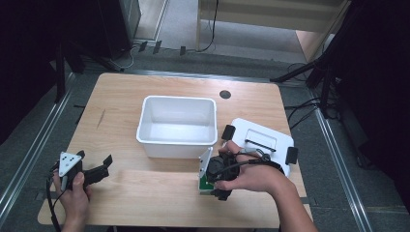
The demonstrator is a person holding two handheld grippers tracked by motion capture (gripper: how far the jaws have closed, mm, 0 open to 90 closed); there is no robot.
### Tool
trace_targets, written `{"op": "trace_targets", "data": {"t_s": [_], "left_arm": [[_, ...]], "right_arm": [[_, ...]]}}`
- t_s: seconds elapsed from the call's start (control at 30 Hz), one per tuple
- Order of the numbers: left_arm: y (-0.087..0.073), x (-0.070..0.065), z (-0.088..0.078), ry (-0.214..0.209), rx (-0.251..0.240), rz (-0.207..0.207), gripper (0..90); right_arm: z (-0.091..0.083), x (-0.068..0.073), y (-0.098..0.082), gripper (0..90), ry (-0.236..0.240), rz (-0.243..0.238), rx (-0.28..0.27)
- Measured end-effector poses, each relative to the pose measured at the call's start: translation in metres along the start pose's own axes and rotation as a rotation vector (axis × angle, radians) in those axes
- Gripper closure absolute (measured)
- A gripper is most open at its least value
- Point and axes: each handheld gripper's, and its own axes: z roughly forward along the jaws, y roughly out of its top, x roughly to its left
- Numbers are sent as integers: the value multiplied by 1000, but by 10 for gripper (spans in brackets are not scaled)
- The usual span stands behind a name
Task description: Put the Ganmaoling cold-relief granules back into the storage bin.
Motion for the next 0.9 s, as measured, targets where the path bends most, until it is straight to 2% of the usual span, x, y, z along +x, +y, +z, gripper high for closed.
{"op": "trace_targets", "data": {"t_s": [0.67,0.9], "left_arm": [[0,1,0,-2,0,-2,18],[0,1,0,-2,2,-1,17]], "right_arm": [[-54,-18,12,154,-21,-5,-6],[-67,-26,18,154,-28,-15,-7]]}}
